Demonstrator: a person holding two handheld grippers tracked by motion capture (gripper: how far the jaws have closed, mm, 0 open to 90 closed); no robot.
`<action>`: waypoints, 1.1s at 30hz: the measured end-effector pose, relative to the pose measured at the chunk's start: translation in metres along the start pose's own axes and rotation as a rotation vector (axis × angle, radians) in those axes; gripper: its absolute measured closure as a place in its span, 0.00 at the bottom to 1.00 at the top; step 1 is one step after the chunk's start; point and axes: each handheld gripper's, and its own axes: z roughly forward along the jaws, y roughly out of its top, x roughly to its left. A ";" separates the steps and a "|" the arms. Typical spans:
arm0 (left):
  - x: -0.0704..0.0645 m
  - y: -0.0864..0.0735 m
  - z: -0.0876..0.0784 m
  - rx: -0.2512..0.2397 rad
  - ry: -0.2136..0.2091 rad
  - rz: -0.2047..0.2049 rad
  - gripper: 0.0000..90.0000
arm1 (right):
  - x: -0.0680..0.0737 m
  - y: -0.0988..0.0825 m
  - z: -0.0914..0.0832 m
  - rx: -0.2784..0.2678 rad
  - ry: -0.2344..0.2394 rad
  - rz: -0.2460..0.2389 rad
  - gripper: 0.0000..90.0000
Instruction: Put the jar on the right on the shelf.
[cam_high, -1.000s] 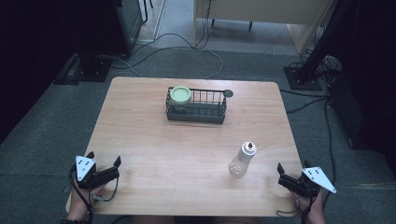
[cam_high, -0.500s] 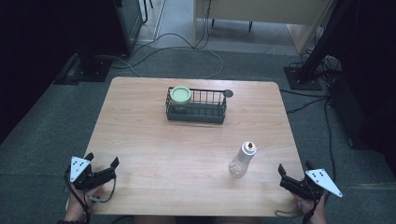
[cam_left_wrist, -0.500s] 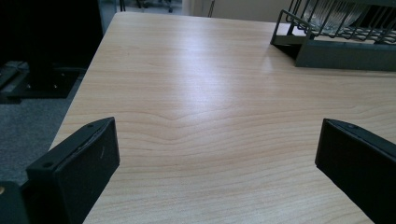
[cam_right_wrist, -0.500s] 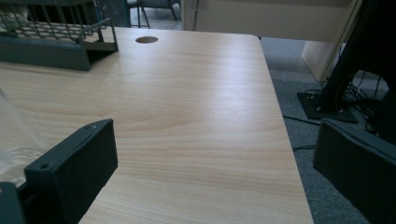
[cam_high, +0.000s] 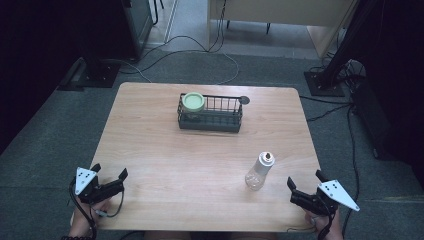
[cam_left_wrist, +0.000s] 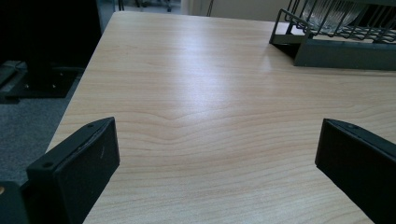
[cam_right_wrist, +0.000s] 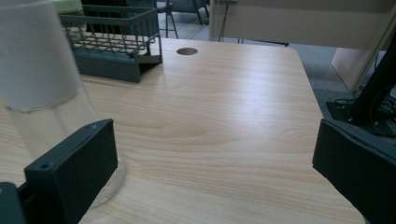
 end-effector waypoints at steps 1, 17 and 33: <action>0.000 0.000 0.000 -0.001 0.003 0.000 0.00 | 0.001 0.001 0.000 -0.002 0.004 0.001 0.00; -0.001 0.000 0.000 -0.001 0.004 0.001 0.00 | 0.046 0.014 0.003 -0.006 0.091 -0.042 0.00; 0.000 0.000 0.000 -0.002 -0.006 -0.002 0.00 | 0.071 0.022 0.018 -0.012 0.137 -0.039 0.06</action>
